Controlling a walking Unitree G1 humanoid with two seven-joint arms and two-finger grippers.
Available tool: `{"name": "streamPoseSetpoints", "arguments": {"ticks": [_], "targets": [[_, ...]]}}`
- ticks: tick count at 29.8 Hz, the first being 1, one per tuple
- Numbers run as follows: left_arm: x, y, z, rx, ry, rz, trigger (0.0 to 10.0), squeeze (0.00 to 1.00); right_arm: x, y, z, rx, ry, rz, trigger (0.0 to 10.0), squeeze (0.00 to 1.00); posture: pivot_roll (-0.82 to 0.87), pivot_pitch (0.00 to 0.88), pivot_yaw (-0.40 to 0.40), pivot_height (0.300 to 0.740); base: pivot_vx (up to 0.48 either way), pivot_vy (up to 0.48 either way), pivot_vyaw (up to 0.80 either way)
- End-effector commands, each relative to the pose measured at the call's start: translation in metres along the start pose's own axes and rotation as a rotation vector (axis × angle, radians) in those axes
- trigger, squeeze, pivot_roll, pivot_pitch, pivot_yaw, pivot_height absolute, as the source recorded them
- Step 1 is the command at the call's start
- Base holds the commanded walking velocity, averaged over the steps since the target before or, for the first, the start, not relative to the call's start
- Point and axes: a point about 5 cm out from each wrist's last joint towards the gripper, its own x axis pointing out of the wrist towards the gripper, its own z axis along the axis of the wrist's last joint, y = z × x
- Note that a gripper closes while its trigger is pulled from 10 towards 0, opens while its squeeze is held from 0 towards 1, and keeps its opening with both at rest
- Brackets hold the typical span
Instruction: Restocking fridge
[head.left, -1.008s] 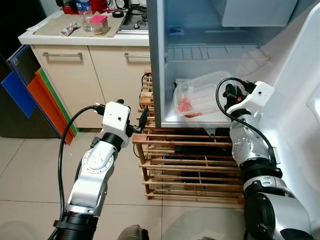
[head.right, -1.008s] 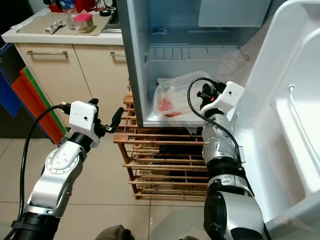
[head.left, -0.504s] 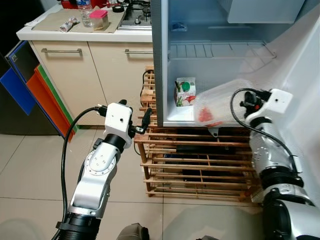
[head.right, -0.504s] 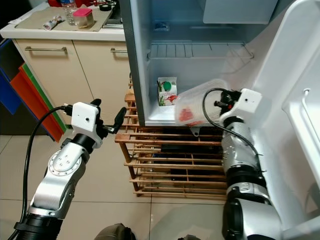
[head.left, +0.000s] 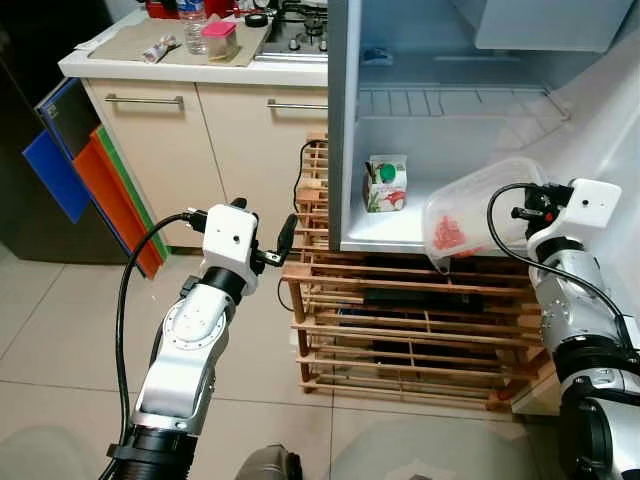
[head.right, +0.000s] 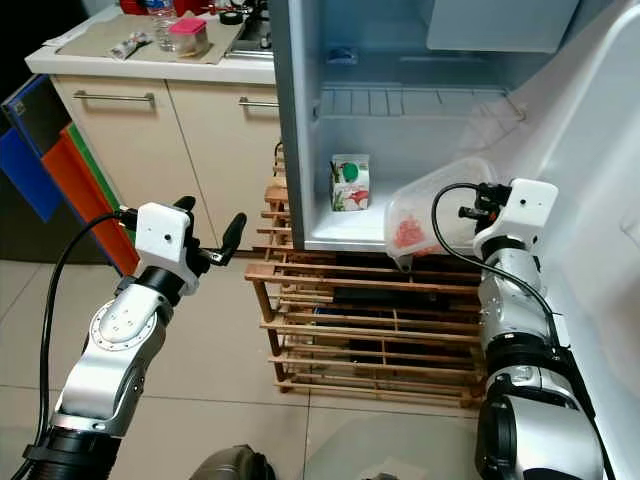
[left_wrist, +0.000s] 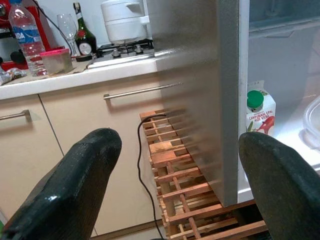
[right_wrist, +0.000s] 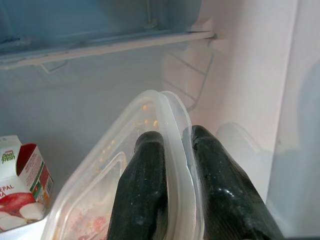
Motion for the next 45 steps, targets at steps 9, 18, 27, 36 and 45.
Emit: {"name": "streamPoseSetpoints", "arguments": {"ticks": [9,18,27,36,45], "targets": [[0.002,0.003,0.005,0.030,-0.014,0.008,10.0,0.00,0.008,0.037,0.011,0.172,-0.044,0.087,0.0,0.00,0.04,0.000,0.049,0.715,0.000,0.000,0.00],[0.004,0.001,0.005,0.022,0.001,0.028,10.0,0.00,0.014,0.063,0.012,0.262,-0.027,0.122,0.0,0.00,0.05,0.000,0.045,0.715,0.000,0.000,0.00],[0.008,-0.004,0.006,-0.022,0.004,0.016,10.0,0.00,0.012,0.085,0.023,0.226,-0.072,0.216,0.0,0.00,0.03,0.000,0.039,0.715,0.000,0.000,0.00],[0.009,-0.004,0.007,-0.013,-0.001,0.014,10.0,0.00,0.006,0.091,0.018,0.219,-0.057,0.236,0.0,0.00,0.03,0.000,0.036,0.715,0.000,0.317,0.00],[0.010,-0.006,0.007,-0.008,-0.005,0.009,10.0,0.00,0.004,0.091,0.015,0.204,-0.047,0.234,0.0,0.00,0.03,0.000,0.031,0.715,0.000,0.000,0.00]]}}
